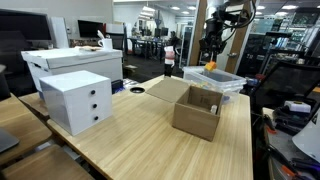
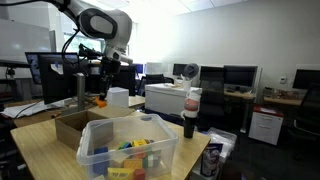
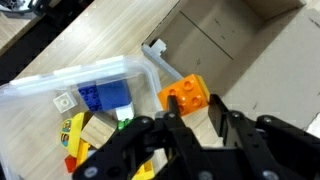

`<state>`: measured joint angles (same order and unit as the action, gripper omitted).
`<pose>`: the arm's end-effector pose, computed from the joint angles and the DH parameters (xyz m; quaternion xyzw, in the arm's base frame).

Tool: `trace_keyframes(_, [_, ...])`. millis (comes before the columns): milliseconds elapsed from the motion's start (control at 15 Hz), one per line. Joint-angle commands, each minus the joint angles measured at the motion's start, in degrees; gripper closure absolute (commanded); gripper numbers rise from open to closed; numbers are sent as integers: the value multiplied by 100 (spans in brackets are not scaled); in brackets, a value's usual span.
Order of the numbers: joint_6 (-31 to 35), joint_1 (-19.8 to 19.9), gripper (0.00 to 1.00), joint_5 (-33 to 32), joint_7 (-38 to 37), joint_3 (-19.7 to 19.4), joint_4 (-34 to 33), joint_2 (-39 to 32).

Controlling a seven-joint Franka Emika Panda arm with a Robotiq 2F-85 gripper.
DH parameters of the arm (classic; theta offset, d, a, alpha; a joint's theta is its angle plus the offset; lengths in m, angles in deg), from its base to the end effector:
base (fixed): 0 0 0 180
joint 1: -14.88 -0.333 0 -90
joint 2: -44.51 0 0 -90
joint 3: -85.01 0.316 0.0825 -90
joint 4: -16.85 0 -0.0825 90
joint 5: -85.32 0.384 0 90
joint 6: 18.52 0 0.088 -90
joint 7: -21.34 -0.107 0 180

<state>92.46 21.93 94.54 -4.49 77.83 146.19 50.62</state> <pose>0.4665 -0.1075 0.3918 -0.9184 0.3727 0.1144 0.0669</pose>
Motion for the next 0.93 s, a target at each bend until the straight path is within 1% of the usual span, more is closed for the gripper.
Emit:
trace_keyframes(0, [317,286,89,-318,-292,-143,148,199])
trace_keyframes(200, [599,593,89,-591,-448,-366,120,117])
trace_keyframes(400, [627,663,89,-684,-467,-420,97,79])
trace_keyframes(467, [627,675,40,-720,-467,-431,94,61])
trace_keyframes(533, [631,682,40,-761,-463,-430,98,47])
trace_keyframes(600, [621,681,36,-769,-459,-432,94,35])
trace_keyframes(867, [575,586,16,-710,-394,-362,132,-3])
